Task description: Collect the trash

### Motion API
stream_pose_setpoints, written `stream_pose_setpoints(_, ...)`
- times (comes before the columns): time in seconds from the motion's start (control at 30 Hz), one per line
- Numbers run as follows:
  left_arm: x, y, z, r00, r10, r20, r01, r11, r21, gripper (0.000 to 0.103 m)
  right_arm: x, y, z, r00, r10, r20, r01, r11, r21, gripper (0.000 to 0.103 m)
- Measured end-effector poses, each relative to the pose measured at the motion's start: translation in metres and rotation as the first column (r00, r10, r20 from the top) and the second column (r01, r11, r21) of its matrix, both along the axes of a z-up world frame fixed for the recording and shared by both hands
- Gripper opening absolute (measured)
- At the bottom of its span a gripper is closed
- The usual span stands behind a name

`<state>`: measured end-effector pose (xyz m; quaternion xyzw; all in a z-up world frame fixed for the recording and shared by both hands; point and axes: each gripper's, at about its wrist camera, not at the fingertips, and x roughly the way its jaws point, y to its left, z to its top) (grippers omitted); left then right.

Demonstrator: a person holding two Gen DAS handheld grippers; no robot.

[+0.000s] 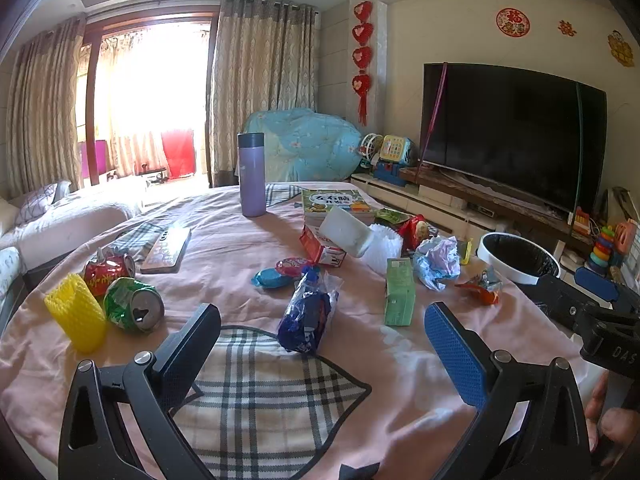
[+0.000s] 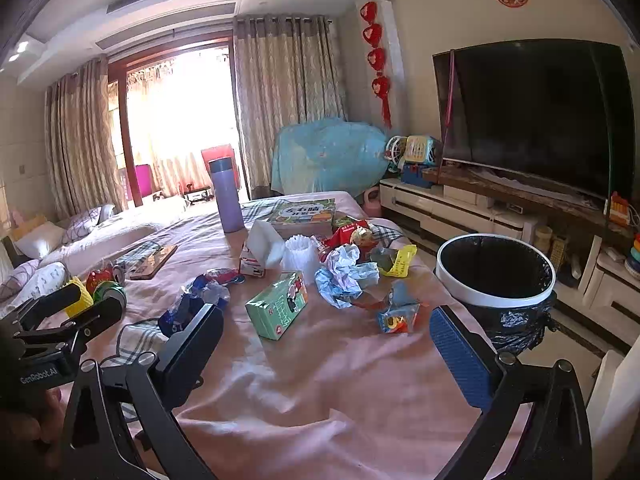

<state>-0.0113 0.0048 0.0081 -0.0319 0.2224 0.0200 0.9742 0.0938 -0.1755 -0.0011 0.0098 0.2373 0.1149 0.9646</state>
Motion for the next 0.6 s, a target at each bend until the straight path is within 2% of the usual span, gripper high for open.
stream_pose_setpoints(0.6,-0.0018,-0.002,0.0025,1.0,-0.003,-0.003,0.003,1.0,-0.003,0.102,-0.0022,0.0053,0.0023,1.0,0.009,0.009,-0.009,1.0,0.013,0.103)
